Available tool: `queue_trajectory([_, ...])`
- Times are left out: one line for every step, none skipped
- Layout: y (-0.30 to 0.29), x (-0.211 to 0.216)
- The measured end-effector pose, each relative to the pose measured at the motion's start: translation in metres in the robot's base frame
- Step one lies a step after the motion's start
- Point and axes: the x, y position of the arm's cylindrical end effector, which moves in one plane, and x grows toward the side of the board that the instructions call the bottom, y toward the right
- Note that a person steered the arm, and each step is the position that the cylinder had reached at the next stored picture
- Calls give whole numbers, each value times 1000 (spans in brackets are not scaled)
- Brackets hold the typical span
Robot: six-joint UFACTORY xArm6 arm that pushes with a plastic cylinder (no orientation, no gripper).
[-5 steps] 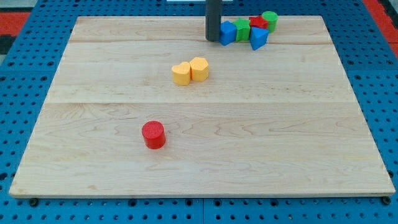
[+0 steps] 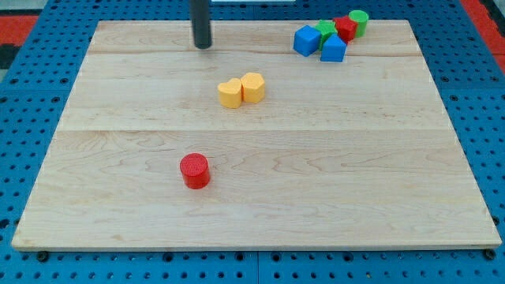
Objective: Place the yellow hexagon to the bottom left of the blue cube
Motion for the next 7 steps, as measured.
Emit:
queue_trajectory([-40, 0])
queue_trajectory([-68, 0])
queue_trajectory([-70, 0])
queue_trajectory([-70, 0])
queue_trajectory([-69, 0])
queue_trajectory([-57, 29])
queue_trajectory([-9, 43])
